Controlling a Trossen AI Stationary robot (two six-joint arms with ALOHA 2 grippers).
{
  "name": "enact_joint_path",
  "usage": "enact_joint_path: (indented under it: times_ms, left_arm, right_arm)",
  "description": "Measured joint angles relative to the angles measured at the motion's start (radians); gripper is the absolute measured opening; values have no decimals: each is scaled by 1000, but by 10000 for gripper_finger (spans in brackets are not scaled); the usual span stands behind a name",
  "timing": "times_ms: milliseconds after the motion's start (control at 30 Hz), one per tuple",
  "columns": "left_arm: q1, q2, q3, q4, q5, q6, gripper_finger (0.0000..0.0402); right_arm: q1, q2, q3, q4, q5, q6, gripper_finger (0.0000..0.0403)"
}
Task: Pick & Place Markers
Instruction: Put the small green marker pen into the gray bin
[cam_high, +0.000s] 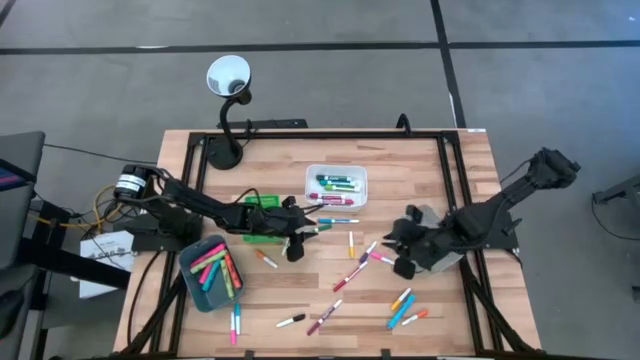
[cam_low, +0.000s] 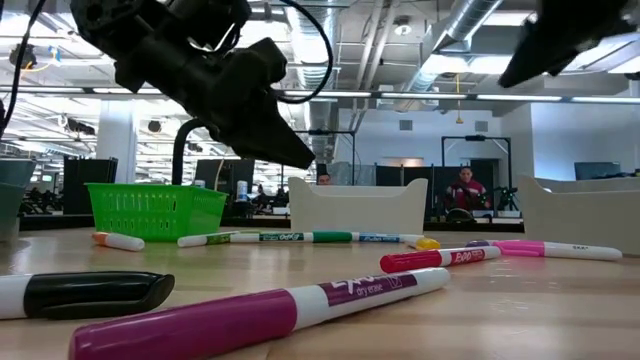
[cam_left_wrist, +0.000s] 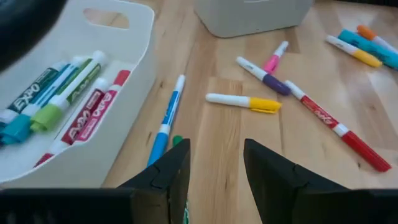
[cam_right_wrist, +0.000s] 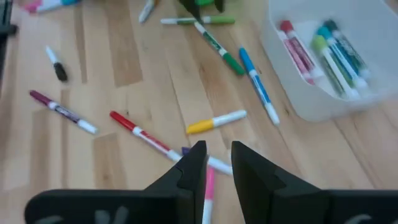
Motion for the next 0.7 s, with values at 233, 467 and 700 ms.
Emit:
enact_joint_path:
  times_ms: [233,467,700]
  left_arm:
    - [0,85,0,-10,-20,-42,145]
    - [0,164,0,-12,-154,-47,145]
    - [-10,165,0,-15,-116,-64,145]
  right_arm:
    - [-110,192,-2,169,-146,-129,86]
    - [-212,362,33,202,-139,-270,158]
    - [-303,437,102,222,-135,-474,209]
